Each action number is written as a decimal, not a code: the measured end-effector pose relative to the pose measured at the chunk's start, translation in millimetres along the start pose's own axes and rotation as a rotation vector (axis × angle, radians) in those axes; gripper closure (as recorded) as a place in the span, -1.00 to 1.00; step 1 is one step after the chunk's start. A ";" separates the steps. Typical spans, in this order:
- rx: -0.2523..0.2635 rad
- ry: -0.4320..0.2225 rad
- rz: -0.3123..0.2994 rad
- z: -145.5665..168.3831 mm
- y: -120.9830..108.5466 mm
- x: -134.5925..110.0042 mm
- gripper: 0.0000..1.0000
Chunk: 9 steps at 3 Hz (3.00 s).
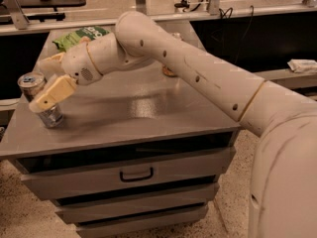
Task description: Move redbull can near green rice chip bag
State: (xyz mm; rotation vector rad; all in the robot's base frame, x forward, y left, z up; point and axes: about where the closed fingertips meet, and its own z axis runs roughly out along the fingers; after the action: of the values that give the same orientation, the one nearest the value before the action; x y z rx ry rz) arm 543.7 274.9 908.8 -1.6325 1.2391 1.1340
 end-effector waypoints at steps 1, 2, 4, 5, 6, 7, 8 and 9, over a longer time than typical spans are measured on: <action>-0.046 -0.022 0.032 5.8 5.6 -5.3 -0.16; -0.067 -0.035 0.056 6.7 9.2 -6.8 0.30; 0.075 0.035 0.027 -55.3 -11.4 -5.1 1.00; 0.243 0.152 -0.043 -122.6 -55.5 -4.8 1.00; 0.270 0.168 -0.051 -133.6 -63.7 -2.9 1.00; 0.271 0.165 -0.055 -132.2 -64.9 -3.4 1.00; 0.305 0.158 -0.080 -138.8 -92.5 0.4 1.00; 0.336 0.160 -0.101 -151.1 -140.1 13.7 1.00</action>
Offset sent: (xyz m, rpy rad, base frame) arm -0.0117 0.0017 0.0051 0.0212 0.1177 0.0548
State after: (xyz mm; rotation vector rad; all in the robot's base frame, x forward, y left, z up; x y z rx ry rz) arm 710.9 161.0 950.1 -1.5296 1.3501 0.6990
